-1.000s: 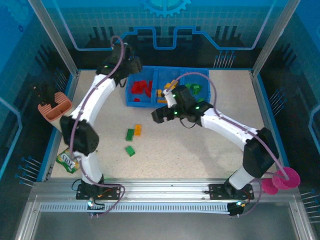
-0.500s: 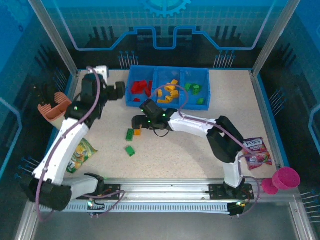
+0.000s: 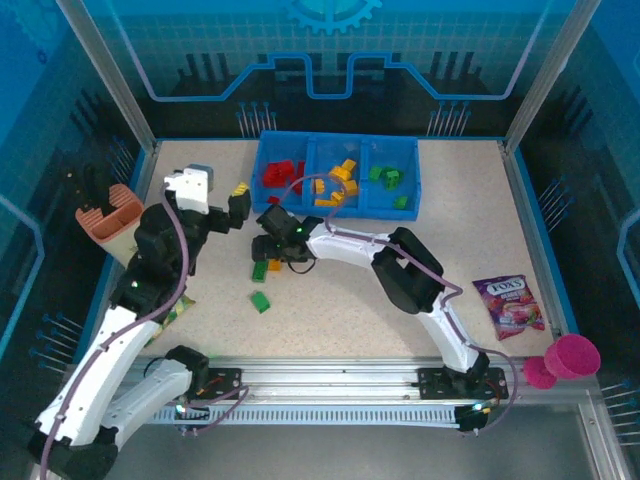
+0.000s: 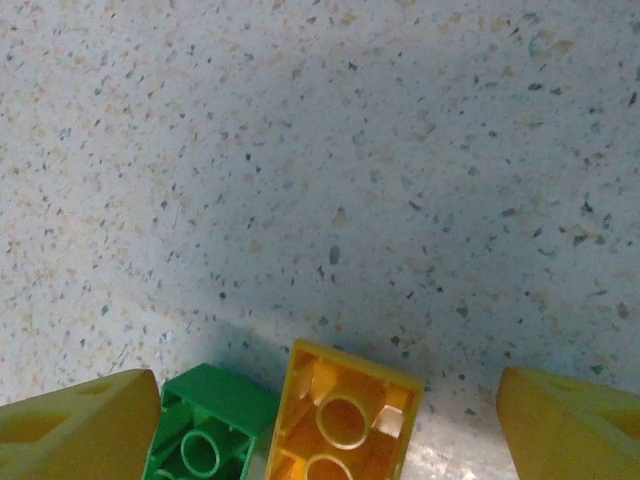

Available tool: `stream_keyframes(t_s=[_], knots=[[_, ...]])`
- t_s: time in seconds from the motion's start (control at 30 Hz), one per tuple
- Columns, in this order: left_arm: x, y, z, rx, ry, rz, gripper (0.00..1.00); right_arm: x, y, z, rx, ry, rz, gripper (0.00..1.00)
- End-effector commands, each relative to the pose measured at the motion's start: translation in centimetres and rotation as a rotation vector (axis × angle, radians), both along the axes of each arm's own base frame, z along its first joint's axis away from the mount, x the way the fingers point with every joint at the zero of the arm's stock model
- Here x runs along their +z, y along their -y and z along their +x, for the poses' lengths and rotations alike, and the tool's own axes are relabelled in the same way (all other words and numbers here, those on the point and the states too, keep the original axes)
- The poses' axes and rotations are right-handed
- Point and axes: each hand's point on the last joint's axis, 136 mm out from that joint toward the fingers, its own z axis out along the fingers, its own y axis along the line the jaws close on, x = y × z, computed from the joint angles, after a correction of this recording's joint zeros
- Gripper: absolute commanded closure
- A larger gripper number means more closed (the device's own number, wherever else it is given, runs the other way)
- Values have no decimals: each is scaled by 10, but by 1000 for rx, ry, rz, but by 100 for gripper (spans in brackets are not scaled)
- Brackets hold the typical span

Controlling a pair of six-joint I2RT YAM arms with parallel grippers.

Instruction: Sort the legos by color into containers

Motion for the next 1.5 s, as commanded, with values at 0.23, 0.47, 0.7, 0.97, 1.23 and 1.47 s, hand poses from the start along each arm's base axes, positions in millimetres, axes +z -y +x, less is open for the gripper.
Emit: stream_keyframes(t_s=[0.23, 0.47, 0.7, 0.97, 1.23, 1.47], knots=[[25, -4, -25, 26, 151, 105, 1, -33, 15, -7, -61, -40, -143, 24], [29, -8, -33, 31, 182, 107, 1, -44, 19, 0, -32, -21, -219, 42], [30, -9, -34, 33, 182, 112, 1, -48, 32, -1, 21, -16, -304, 62], [25, -12, -33, 54, 167, 130, 1, -31, 63, -7, 97, 1, -367, 76], [19, -9, -32, 39, 165, 129, 1, 55, 114, -7, 199, 192, -449, 76], [14, -10, -25, 66, 168, 200, 1, 117, 139, 38, 189, 402, -467, 75]])
